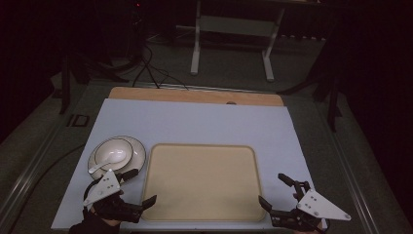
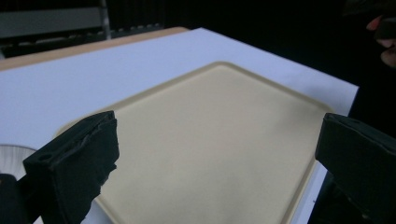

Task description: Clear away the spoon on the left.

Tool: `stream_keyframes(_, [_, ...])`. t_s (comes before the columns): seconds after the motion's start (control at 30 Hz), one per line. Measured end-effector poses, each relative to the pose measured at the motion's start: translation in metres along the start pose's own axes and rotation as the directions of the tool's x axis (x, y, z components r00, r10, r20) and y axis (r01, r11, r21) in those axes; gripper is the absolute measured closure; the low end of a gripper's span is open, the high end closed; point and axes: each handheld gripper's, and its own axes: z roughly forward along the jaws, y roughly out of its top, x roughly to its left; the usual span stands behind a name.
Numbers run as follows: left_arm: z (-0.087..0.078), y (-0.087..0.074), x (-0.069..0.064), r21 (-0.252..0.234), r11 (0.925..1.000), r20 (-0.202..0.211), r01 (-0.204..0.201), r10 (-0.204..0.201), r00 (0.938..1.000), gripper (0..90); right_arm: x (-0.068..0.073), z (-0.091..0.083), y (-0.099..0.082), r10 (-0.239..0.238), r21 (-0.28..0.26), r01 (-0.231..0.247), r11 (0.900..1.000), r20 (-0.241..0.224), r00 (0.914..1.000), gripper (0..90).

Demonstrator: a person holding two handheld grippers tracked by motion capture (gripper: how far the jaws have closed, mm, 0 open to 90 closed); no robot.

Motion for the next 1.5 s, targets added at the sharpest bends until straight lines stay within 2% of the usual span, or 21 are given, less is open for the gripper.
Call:
stream_keyframes(0.07, [0.001, 0.0, 0.0, 0.012, 0.9999, 0.011, 0.008, -0.008, 0.9999, 0.1, -0.002, 0.002, -0.001, 0.008, 0.0, -0.008, 1.0, -0.004, 1.0, 12.7])
stream_keyframes(0.13, [0.0, 0.001, -0.002, 0.019, 0.9998, 0.004, 0.005, -0.005, 1.0, 0.1, -0.003, 0.003, -0.001, 0.011, 0.004, -0.011, 0.9999, -0.005, 0.9999, 12.7])
stream_keyframes(0.17, [-0.001, 0.002, -0.007, 0.028, 0.9995, 0.002, -0.013, 0.013, 0.9999, 0.2, -0.004, 0.004, -0.002, 0.018, 0.008, -0.018, 0.9998, -0.009, 0.9998, 12.7])
stream_keyframes(0.2, [-0.001, 0.002, -0.007, 0.028, 0.9995, 0.002, -0.013, 0.013, 0.9999, 0.2, -0.004, 0.004, -0.002, 0.018, 0.008, -0.018, 0.9998, -0.01, 0.9998, 12.7])
stream_keyframes(0.3, [0.002, 0.002, -0.011, 0.059, 0.9972, 0.006, -0.046, 0.046, 0.9989, 0.2, -0.005, 0.004, -0.003, 0.018, 0.009, -0.018, 0.9998, -0.01, 0.9998, 12.7])
stream_keyframes(0.33, [0.002, 0.002, -0.011, 0.059, 0.9972, 0.006, -0.046, 0.046, 0.9989, 1.3, -0.005, 0.004, -0.003, 0.018, 0.009, -0.018, 0.9998, -0.01, 0.9998, 12.7])
stream_keyframes(0.37, [0.005, 0.002, -0.011, 0.08, 0.9958, 0.024, -0.044, 0.042, 0.9988, 1.3, -0.005, 0.003, -0.003, 0.017, 0.003, -0.017, 0.9998, -0.012, 0.9998, 12.7])
stream_keyframes(0.43, [0.005, 0.002, -0.012, 0.087, 0.9955, 0.043, -0.038, 0.034, 0.9985, 1.3, -0.005, 0.003, -0.002, 0.021, 0.003, -0.021, 0.9998, -0.018, 0.9996, 12.7])
stream_keyframes(0.57, [0.004, 0.002, -0.013, 0.094, 0.9947, 0.047, -0.042, 0.038, 0.9982, 1.4, -0.002, 0.002, -0.001, 0.008, -0.003, -0.008, 1.0, -0.028, 0.9996, 11.8])
stream_keyframes(0.6, [0.002, 0.002, -0.013, 0.096, 0.9945, 0.06, -0.041, 0.036, 0.9976, 1.4, -0.002, 0.002, -0.001, 0.008, -0.003, -0.008, 1.0, -0.028, 0.9996, 11.7])
stream_keyframes(0.63, [0.001, 0.002, -0.013, 0.101, 0.994, 0.065, -0.041, 0.035, 0.9972, 3.5, 0.002, 0.003, 0.001, -0.007, -0.001, 0.007, 1.0, -0.048, 0.9988, 11.4])
stream_keyframes(0.83, [0.0, 0.007, -0.015, 0.092, 0.9945, 0.07, -0.051, 0.044, 0.9966, 3.5, 0.009, 0.006, 0.003, -0.047, 0.005, 0.048, 0.9988, -0.055, 0.9973, 11.4])
stream_keyframes(1.1, [-0.007, 0.022, -0.017, 0.069, 0.9961, 0.064, -0.056, 0.051, 0.9966, 4.4, 0.006, 0.005, 0.002, -0.03, -0.012, 0.029, 0.9995, -0.056, 0.998, 11.3])
stream_keyframes(1.23, [-0.012, 0.032, -0.018, 0.051, 0.996, 0.054, -0.073, 0.07, 0.9961, 5.0, 0.006, 0.005, 0.002, -0.032, -0.009, 0.032, 0.9995, -0.059, 0.9977, 11.3])
stream_keyframes(1.37, [-0.013, 0.04, -0.019, 0.053, 0.9948, 0.048, -0.087, 0.084, 0.9953, 5.0, 0.006, 0.005, 0.002, -0.03, -0.013, 0.029, 0.9995, -0.06, 0.9977, 11.3])
stream_keyframes(1.5, [-0.016, 0.046, -0.017, 0.047, 0.9953, 0.036, -0.084, 0.083, 0.9959, 5.0, 0.005, 0.005, 0.002, -0.025, -0.019, 0.023, 0.9996, -0.07, 0.9972, 11.3])
